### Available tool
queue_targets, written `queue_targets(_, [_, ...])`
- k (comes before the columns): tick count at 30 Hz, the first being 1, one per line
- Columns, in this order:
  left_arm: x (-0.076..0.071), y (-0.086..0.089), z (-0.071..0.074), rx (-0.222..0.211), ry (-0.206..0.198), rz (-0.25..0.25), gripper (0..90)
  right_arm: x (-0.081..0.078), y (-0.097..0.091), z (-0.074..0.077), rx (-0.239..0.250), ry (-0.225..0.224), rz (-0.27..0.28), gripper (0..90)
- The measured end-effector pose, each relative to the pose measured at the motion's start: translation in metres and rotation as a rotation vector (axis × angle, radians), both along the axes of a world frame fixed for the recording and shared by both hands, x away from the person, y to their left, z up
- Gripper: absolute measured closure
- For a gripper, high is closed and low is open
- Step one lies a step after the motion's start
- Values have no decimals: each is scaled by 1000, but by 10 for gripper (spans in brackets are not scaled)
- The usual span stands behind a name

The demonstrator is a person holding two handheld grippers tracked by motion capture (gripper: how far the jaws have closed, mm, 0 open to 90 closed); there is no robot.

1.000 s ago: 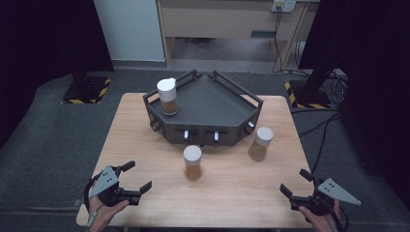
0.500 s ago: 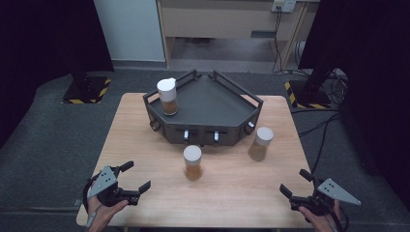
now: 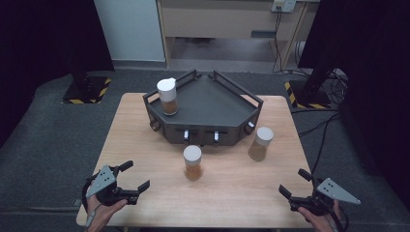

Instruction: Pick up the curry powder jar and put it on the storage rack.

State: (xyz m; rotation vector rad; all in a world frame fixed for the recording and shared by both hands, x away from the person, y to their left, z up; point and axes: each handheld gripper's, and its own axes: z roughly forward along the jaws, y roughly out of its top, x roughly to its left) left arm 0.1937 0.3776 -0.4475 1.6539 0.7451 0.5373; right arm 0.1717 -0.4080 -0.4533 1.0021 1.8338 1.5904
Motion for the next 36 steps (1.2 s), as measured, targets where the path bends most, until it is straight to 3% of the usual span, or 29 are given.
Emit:
queue_targets(9, [1, 2, 0, 1, 3, -4, 25, 5, 0, 24, -24, -19, 50, 12])
queue_targets(18, [2, 3, 0, 0, 3, -6, 25, 22, 2, 76, -70, -33, 116, 13])
queue_targets(36, [3, 4, 0, 3, 6, -12, 25, 69, 31, 142, -153, 24, 270, 24])
